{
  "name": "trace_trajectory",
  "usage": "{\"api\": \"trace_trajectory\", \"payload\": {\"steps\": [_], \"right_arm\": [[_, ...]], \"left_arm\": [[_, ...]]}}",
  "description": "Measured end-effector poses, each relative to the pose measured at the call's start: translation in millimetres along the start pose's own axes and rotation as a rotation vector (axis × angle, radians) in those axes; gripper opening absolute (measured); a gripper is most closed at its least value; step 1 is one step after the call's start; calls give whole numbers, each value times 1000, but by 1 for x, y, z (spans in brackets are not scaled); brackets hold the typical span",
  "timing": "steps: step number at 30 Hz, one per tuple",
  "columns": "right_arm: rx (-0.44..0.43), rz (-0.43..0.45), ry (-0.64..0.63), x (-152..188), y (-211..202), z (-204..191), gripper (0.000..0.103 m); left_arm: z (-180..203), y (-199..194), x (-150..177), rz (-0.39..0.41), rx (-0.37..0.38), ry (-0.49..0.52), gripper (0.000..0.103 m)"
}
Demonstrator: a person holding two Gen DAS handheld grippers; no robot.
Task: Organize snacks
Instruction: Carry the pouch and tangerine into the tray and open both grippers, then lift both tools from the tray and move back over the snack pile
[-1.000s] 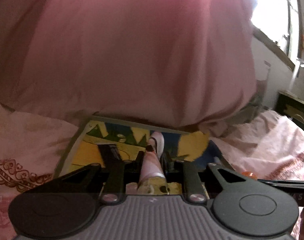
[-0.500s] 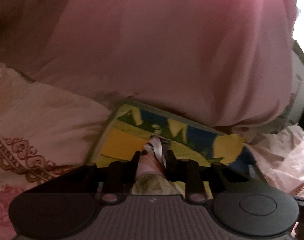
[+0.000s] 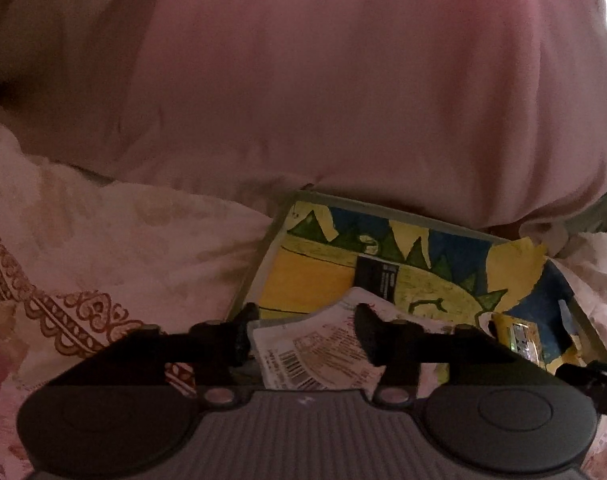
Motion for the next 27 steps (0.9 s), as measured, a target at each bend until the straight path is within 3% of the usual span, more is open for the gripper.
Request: {"api": "trace_trajectory", "payload": {"steps": [9, 18, 27], "right_arm": [[-17, 103, -9, -6, -45, -1, 98], [-73, 265, -89, -3, -117, -12, 102], [-136, 337, -98, 20, -181, -20, 102]], "left_arm": [[2, -42, -9, 73, -22, -4, 101], [7, -104, -15, 150, -31, 5, 103], [15, -173, 2, 186, -41, 51, 103]]}}
Point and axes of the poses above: each gripper's, at about its wrist camera, not at the fingertips, and y roughly the way its jaws point, z to its right, x to its underside, the point moved 1 cm from there along y, roughly the way its jaws point, and after that the axes turned 14 degrees about y, right-handed, at the moved point
